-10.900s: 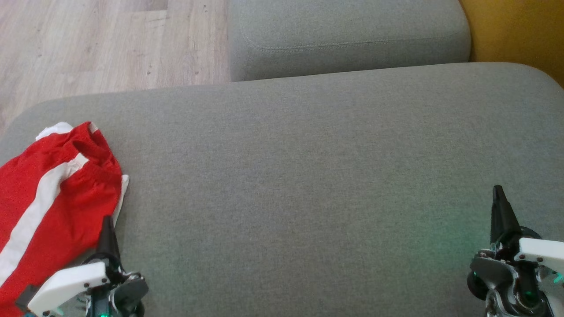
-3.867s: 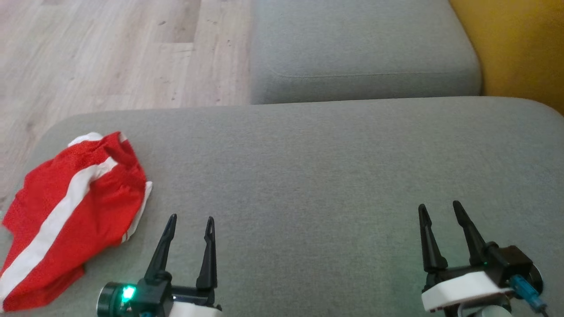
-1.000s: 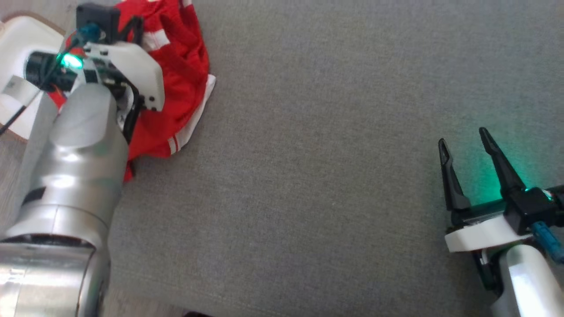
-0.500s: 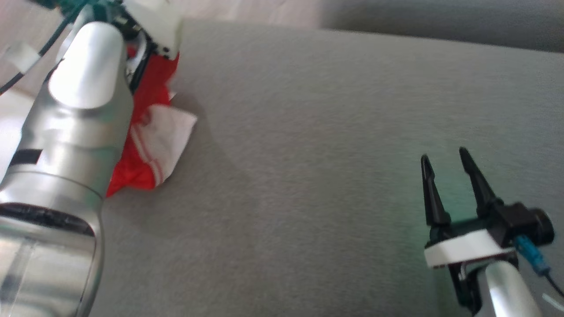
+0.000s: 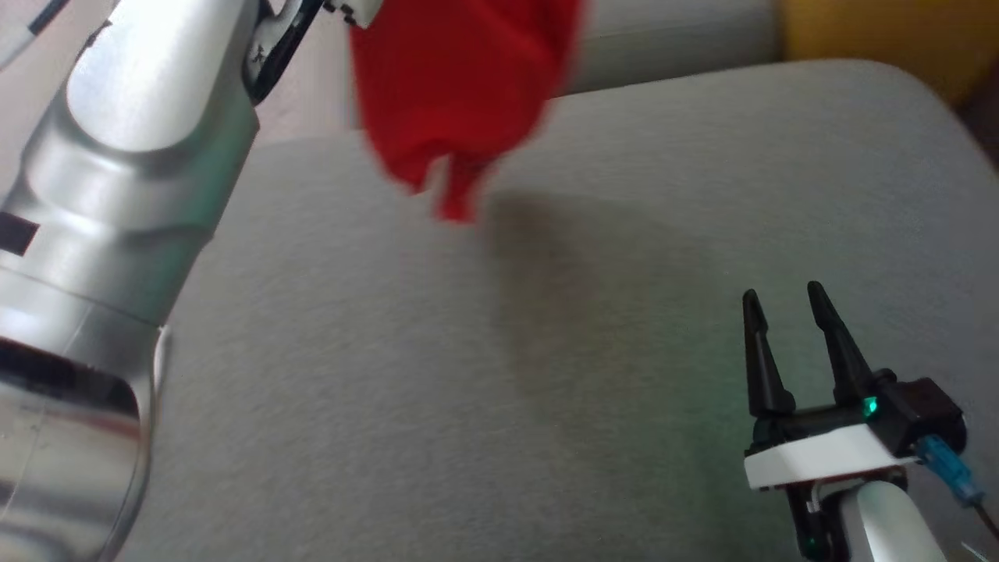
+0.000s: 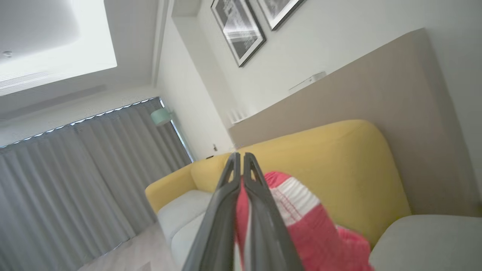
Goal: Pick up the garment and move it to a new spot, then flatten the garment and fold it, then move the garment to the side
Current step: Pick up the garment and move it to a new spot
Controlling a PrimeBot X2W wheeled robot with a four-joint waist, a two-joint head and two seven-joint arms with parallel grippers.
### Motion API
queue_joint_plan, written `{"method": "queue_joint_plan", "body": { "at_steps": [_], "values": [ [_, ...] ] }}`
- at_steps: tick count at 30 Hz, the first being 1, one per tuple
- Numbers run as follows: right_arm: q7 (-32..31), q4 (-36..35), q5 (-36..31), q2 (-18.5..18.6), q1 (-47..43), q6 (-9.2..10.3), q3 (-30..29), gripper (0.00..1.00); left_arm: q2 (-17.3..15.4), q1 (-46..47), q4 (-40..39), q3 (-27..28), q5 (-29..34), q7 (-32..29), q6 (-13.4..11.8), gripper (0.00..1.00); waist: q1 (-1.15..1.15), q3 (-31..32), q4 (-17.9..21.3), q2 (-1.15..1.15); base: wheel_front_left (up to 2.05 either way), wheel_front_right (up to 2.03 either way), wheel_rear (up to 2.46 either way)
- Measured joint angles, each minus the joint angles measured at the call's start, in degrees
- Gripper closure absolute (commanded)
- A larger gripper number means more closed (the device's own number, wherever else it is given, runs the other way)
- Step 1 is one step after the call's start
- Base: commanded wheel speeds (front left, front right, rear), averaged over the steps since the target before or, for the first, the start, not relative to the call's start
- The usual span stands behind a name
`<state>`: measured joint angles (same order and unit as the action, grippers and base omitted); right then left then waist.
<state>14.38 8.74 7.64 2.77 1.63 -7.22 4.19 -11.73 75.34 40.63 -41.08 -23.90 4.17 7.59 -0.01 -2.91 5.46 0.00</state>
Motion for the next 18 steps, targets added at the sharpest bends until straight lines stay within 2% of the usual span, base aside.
{"method": "queue_joint_plan", "body": {
  "at_steps": [5, 10, 13, 17, 18],
  "values": [
    [0.0, -1.4, 1.3, 0.0, 0.0, 0.0, 0.1, 0.0, 0.2, -3.8, -1.4, -1.9, -3.2, 1.1, 0.0, 1.0, 0.0, -0.4, 5.4, 0.0, 0.0, 0.0, 0.0],
    [0.0, -2.4, 2.3, 0.0, 0.2, 0.0, -0.9, 0.0, 0.8, -16.7, 0.3, -4.9, -4.4, 4.4, -0.1, 1.0, 0.02, -3.9, 6.7, 0.0, 0.0, 0.0, 0.0],
    [0.0, -2.5, 2.5, 0.0, 0.3, 0.0, -1.2, 0.0, 0.5, -27.8, 4.7, -6.0, -4.6, 7.5, -2.5, 1.0, 0.03, -5.9, 6.6, 0.0, 0.0, 0.0, 0.0],
    [0.0, -2.4, 2.5, -0.1, 0.3, 0.0, -2.5, 0.0, 1.2, -36.9, 7.8, -3.1, -6.0, 9.9, -7.4, 1.0, 0.02, -6.9, 4.8, 0.0, 0.0, 0.0, 0.0],
    [0.0, -2.3, 2.5, -0.1, 0.3, 0.0, -2.8, 0.0, 1.4, -38.0, 6.7, -1.2, -6.0, 10.0, -8.5, 0.52, 0.02, -6.9, 4.3, 0.0, 0.0, 0.0, 0.0]
  ]
}}
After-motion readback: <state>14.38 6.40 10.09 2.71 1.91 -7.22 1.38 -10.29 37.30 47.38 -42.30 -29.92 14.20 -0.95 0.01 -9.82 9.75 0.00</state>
